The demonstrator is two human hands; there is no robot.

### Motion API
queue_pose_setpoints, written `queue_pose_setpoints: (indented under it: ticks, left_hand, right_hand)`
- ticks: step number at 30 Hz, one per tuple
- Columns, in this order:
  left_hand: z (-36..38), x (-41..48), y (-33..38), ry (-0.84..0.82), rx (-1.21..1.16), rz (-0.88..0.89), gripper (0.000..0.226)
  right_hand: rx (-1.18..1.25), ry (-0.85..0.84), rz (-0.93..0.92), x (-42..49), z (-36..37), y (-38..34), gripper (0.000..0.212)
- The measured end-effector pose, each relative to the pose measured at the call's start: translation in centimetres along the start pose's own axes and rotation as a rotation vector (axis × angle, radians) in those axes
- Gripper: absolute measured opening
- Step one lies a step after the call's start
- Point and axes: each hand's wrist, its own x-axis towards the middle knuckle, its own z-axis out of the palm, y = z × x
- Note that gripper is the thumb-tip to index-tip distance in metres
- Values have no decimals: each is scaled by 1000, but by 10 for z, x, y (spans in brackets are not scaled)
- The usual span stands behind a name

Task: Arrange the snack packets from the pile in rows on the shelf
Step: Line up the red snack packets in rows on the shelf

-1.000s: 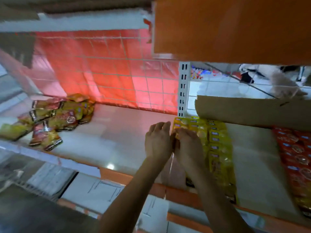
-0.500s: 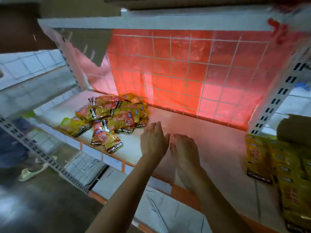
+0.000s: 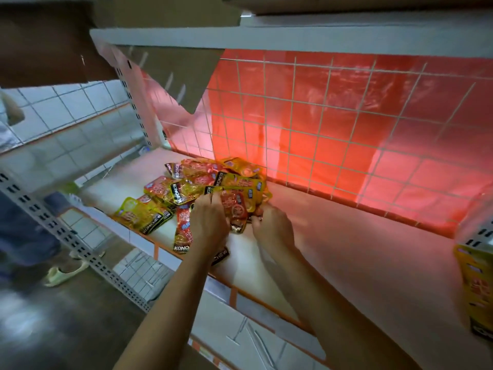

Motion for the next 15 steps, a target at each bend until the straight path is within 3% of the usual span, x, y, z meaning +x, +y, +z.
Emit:
queue_pose_setpoints:
  ticks: [4,9,11,15]
  left_hand:
    - [5,3,-6,2,37,15,53]
    - [5,3,-8,39,70,3,50]
    - [4,3,-8,62,74,-9,50]
    - [2,2,0,123,-9,9,47]
  right_hand:
    - [24,81,65,25,15,-13,30]
    - [85,5,196,43,26,-15,24]
    - [186,-7,216,43,26,-14,9]
    - [540,61,160,35,22,-6,9]
